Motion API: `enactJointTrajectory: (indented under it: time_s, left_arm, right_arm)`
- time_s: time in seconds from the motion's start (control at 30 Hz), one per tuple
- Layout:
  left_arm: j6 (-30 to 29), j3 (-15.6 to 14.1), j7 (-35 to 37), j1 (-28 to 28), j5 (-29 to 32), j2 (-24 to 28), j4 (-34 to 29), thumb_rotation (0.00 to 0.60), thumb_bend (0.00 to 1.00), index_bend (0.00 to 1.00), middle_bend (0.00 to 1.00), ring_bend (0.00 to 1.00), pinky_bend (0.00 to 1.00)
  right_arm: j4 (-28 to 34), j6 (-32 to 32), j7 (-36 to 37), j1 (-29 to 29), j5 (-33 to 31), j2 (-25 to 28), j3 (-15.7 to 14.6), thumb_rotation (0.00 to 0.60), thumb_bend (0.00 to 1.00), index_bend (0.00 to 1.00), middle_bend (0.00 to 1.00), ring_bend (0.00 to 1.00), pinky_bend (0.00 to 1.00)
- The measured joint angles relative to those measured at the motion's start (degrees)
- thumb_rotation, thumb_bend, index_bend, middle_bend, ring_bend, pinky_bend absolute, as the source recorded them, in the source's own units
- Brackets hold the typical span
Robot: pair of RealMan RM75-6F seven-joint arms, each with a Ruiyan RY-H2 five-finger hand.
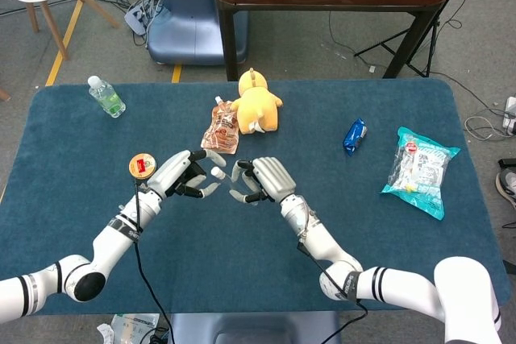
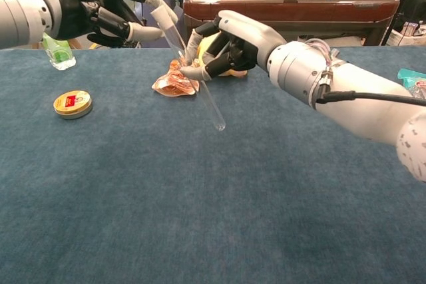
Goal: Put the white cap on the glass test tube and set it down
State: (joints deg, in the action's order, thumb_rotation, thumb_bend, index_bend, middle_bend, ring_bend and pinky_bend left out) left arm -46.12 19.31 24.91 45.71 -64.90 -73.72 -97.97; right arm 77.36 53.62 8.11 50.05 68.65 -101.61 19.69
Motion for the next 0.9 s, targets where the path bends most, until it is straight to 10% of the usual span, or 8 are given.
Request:
enactJointTrajectory:
  time_s: [0.9]
  left_arm:
    - [-4.0, -2.1, -4.7, -2.7, -0.6, 2.2, 3.0, 0.600, 0.32, 0.22, 1.00, 1.00, 1.00]
  right_arm:
    - [10.1, -15.1, -25.2, 7.4, -14.9, 18.2, -6.7, 0.600, 0.66, 0.68, 0.88, 1.00, 1.00]
